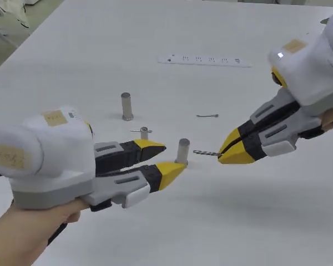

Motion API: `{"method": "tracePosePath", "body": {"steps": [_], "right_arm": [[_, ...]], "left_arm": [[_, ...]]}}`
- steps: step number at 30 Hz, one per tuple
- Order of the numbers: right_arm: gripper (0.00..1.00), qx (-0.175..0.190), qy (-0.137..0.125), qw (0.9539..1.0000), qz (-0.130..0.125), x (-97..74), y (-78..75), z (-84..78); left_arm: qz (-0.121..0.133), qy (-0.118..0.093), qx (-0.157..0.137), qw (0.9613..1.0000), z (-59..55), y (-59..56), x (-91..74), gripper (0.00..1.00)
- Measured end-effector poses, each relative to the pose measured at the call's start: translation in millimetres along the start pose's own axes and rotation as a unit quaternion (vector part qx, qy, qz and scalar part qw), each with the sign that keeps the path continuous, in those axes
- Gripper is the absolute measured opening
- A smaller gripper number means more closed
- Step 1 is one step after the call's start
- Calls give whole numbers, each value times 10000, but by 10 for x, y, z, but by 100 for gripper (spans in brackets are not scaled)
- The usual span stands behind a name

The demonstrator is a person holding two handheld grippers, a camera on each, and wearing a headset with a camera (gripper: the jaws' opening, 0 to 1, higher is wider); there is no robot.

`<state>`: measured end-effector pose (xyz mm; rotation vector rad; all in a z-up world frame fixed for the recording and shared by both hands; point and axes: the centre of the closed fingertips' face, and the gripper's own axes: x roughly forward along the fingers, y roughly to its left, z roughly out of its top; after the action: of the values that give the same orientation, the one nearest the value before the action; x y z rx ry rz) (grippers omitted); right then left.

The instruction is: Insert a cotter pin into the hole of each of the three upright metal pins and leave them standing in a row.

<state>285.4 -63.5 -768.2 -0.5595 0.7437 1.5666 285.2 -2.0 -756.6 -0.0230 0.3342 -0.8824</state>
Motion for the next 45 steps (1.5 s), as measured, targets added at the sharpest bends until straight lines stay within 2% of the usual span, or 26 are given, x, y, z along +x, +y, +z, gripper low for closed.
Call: {"method": "tracePosePath", "body": {"steps": [8,14,18,23,29,39,45], "right_arm": [[2,-89,330,9990,-273,49,-200,-160],[2,-71,416,9985,-360,100,-324,-236],[2,-49,430,9984,-371,145,-389,-270],[2,-32,468,9983,-347,191,-443,-305],[2,-57,504,9981,-352,205,-514,-319],[2,-78,525,9982,-282,233,-551,-301],[3,-114,518,9983,-261,246,-573,-278]], "left_arm": [[356,209,98,9991,-139,189,146,28],[610,436,136,9971,-263,329,255,27],[623,508,71,9967,-312,358,336,27],[724,612,-25,9955,-375,450,455,27],[724,659,-32,9952,-411,483,552,26],[724,760,-65,9945,-482,488,703,23],[728,741,-224,9943,-484,506,767,20]]}}
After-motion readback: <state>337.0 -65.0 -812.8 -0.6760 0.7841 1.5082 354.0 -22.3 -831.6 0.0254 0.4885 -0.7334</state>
